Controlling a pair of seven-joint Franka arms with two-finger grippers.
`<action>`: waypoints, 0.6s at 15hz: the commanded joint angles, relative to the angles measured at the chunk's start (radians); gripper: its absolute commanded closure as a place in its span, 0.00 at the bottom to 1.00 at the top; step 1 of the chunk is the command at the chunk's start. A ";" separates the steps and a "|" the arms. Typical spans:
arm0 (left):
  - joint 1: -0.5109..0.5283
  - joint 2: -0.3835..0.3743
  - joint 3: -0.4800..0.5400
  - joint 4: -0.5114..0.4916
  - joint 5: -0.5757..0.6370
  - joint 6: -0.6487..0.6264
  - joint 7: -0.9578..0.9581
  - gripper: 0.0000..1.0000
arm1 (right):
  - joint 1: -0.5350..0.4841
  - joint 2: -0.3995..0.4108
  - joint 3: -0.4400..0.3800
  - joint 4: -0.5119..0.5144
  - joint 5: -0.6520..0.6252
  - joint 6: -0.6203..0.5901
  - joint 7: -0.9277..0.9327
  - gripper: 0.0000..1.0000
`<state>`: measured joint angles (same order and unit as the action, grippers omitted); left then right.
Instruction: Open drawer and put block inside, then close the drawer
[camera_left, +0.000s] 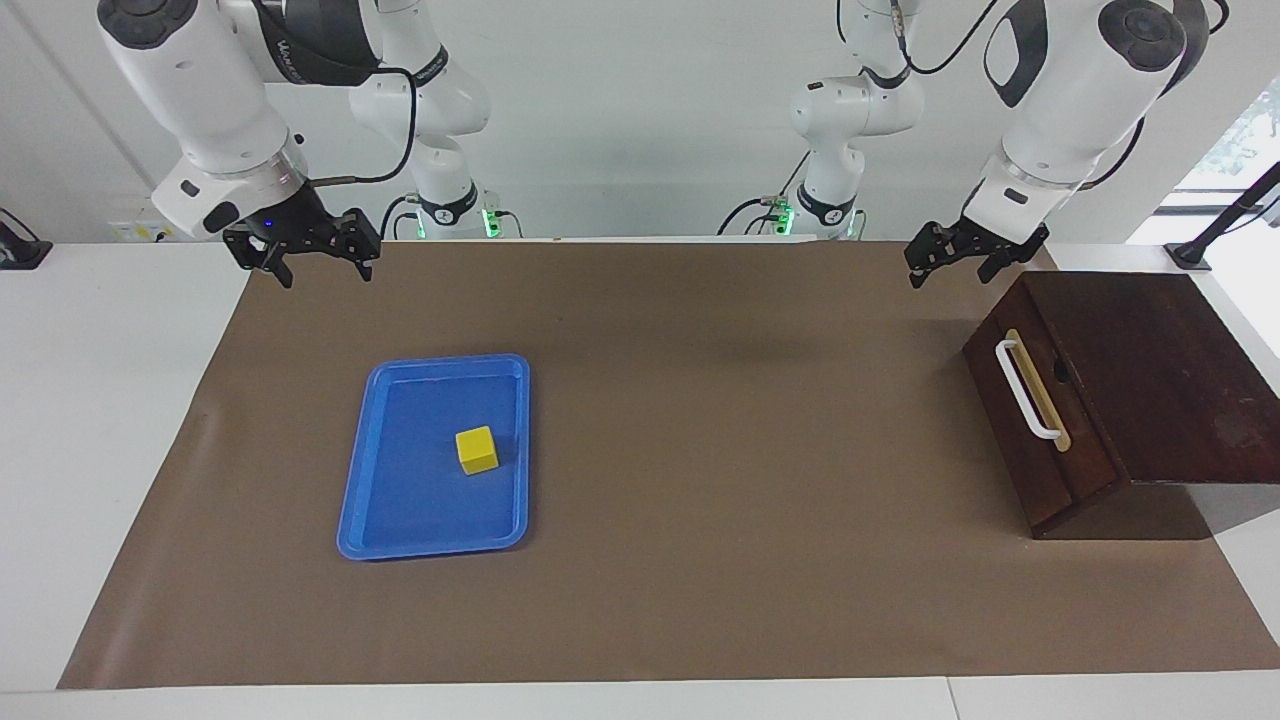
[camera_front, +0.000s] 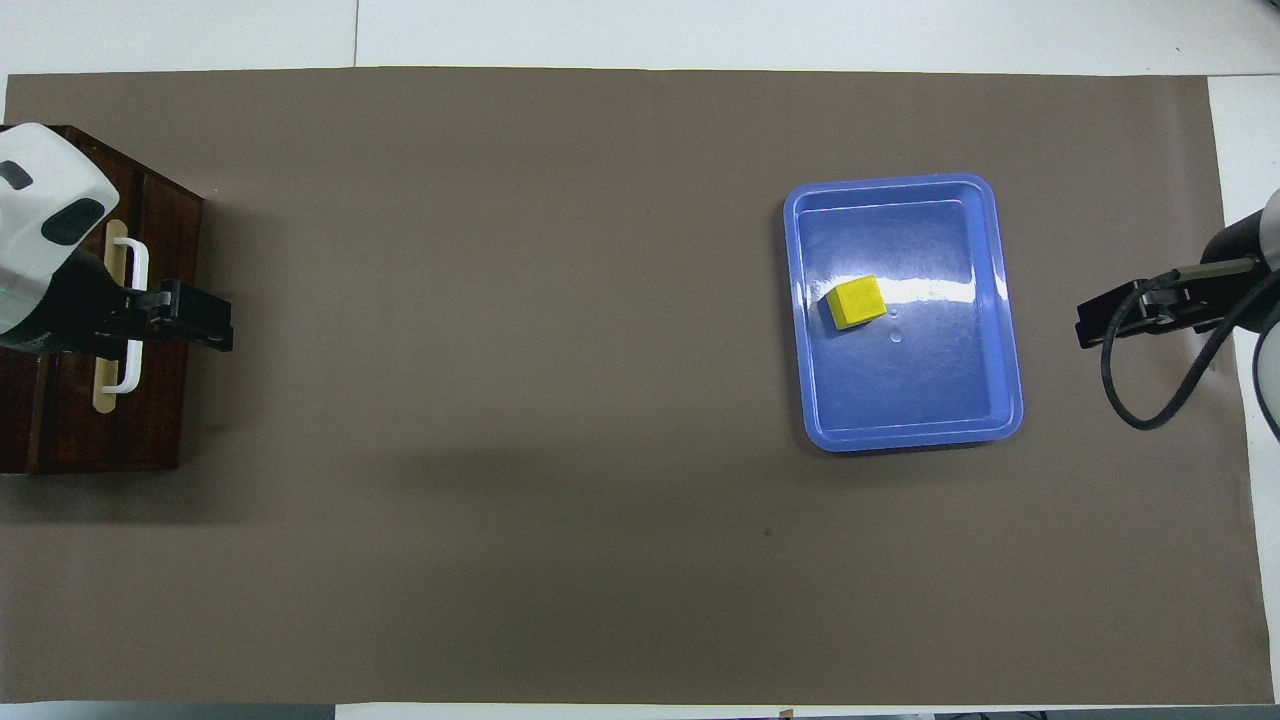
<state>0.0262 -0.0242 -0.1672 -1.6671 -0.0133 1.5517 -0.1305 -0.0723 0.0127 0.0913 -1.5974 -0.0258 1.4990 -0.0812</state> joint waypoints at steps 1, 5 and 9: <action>0.001 -0.020 0.005 -0.022 -0.013 0.019 0.017 0.00 | -0.015 -0.008 0.005 -0.004 0.000 0.009 -0.028 0.00; 0.000 -0.023 0.005 -0.042 -0.010 0.060 0.017 0.00 | -0.007 -0.008 0.005 -0.004 -0.005 0.032 -0.032 0.00; -0.006 -0.025 -0.003 -0.166 0.107 0.238 0.066 0.00 | -0.007 -0.011 0.005 -0.009 0.000 0.018 -0.023 0.00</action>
<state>0.0254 -0.0237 -0.1722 -1.7477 0.0424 1.7001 -0.1112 -0.0720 0.0127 0.0937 -1.5974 -0.0258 1.5154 -0.0825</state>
